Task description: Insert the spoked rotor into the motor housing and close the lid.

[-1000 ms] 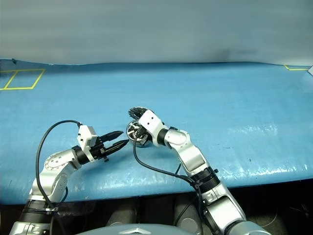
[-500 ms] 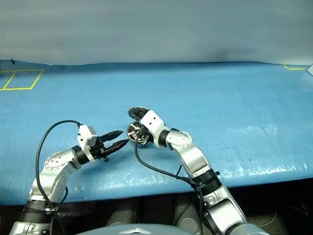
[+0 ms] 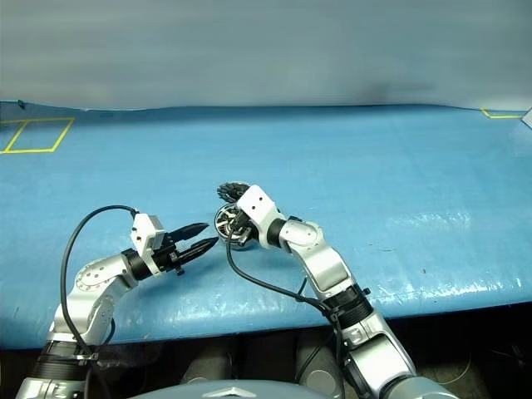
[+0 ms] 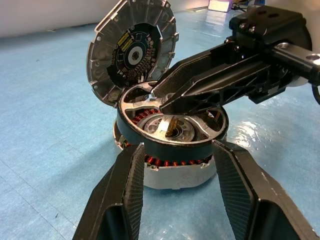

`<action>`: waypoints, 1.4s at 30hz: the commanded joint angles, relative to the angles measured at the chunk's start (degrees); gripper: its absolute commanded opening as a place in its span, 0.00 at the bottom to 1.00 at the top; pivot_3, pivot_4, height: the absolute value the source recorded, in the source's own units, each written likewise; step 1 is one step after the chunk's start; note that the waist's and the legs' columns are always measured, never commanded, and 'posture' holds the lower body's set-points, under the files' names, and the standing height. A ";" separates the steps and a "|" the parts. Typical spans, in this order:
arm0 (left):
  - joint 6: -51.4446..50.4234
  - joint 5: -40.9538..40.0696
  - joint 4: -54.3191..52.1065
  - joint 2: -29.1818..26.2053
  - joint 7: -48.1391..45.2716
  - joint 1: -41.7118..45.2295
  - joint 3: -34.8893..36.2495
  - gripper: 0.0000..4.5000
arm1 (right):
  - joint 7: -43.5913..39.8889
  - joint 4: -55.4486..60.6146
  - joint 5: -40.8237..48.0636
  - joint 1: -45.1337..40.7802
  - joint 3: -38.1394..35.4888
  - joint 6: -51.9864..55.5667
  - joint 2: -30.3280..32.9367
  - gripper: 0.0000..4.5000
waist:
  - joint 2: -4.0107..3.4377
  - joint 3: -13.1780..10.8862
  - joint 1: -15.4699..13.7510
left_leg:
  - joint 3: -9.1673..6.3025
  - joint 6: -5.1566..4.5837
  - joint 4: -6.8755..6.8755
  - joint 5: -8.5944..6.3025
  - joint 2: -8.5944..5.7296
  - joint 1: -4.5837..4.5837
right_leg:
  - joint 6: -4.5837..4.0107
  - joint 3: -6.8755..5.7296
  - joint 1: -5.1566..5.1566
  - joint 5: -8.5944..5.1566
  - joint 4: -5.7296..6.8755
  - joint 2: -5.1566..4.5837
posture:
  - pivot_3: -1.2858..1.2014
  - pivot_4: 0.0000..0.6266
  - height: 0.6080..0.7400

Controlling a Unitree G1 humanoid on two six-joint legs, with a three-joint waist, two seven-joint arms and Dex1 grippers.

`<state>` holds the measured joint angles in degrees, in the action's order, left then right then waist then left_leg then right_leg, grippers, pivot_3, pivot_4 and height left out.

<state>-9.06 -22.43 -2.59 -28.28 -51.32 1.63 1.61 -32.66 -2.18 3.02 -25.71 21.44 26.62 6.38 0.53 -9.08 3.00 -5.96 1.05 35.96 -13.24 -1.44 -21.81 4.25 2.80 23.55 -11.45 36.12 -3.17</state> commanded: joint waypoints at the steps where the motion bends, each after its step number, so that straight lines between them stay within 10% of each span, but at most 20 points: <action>1: 1.65 0.02 -0.31 -0.14 -0.12 -0.07 1.07 0.51 | 0.06 0.26 0.32 -0.72 -0.95 -1.83 -0.45 0.12 | 0.00 0.00 0.04 | 0.00 0.00 -0.01 0.00 0.00 0.00 | 0.00 0.00 0.00 0.00 0.00 0.00 | 0.52 0.24 1.00; 25: 10.16 2.96 3.77 1.59 0.18 -1.04 0.06 0.51 | -0.92 1.16 0.64 -0.25 -0.38 -1.47 0.06 0.12 | 0.00 0.00 0.03 | 0.00 0.00 -0.02 0.00 0.00 -0.01 | 0.00 0.00 0.00 0.00 -0.02 0.00 | 0.52 0.24 1.00; 31: 10.77 3.67 4.70 1.77 0.16 -0.75 -0.25 0.51 | -1.31 1.66 0.40 0.05 -0.21 -2.79 0.32 0.57 | 0.00 0.00 0.04 | 0.00 0.00 -0.02 0.00 0.00 -0.01 | 0.00 0.00 0.00 0.00 -0.02 0.00 | 0.52 0.24 1.00; 42: 10.18 2.98 3.68 2.05 -0.16 -1.10 -0.06 0.51 | -1.36 7.59 4.30 2.66 -3.07 -1.19 0.13 0.57 | 0.00 0.00 0.03 | -0.01 0.00 -0.02 0.00 0.00 -0.01 | 0.00 -0.01 0.00 0.00 -0.02 0.00 | 0.52 0.24 1.00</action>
<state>0.52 -18.66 2.28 -26.44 -51.29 0.55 1.12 -33.75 2.29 6.03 -23.65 19.24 25.53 6.44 0.53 -9.08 3.03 -5.97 1.05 35.94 -13.24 -1.43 -21.82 4.25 2.79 23.55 -11.45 36.10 -3.17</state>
